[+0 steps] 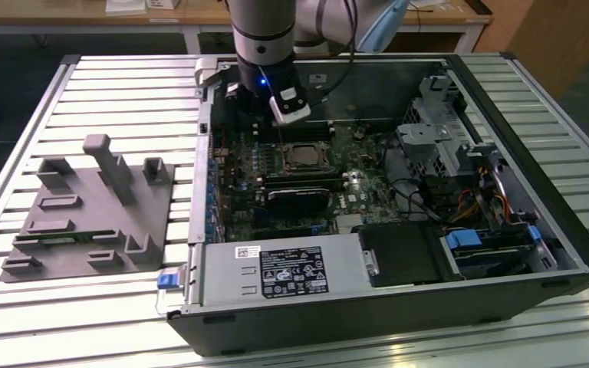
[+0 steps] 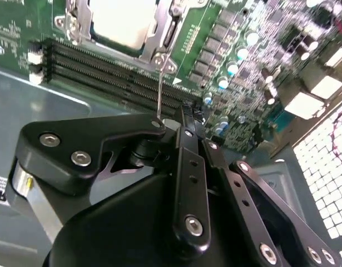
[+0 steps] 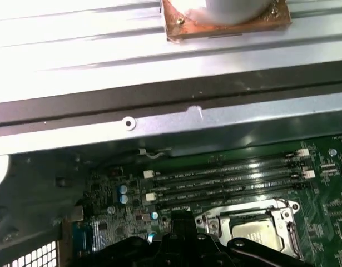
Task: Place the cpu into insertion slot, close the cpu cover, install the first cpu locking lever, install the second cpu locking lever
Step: 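Install the first cpu locking lever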
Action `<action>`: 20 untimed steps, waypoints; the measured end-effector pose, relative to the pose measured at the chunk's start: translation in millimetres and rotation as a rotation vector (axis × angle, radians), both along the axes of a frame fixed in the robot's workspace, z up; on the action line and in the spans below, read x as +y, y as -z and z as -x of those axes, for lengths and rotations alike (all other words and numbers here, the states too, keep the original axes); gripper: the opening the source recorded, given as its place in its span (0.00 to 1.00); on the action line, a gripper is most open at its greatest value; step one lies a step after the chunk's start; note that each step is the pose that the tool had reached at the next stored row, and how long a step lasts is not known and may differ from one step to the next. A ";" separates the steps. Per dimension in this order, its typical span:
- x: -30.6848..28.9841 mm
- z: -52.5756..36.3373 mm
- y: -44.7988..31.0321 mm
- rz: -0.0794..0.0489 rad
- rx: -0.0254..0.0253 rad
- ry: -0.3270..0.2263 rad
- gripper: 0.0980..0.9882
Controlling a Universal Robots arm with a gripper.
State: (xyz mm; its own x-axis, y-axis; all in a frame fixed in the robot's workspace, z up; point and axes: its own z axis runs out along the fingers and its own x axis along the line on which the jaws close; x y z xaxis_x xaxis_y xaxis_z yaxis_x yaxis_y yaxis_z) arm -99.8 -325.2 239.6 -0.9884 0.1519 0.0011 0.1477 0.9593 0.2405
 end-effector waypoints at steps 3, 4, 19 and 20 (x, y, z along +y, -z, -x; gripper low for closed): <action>0.0 0.0 0.0 -0.020 0.0001 0.000 0.01; 0.0 0.0 0.0 -0.022 0.0000 0.000 0.01; 0.0 -43.9 0.4 -0.022 0.0001 0.000 0.01; -0.1 -44.7 0.4 -0.022 0.0002 0.000 0.01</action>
State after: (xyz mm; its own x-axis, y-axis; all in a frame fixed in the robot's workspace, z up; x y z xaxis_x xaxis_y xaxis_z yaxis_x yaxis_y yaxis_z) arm -55.1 -325.3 239.2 -0.9884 0.1516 0.0046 0.1476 0.9539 0.2613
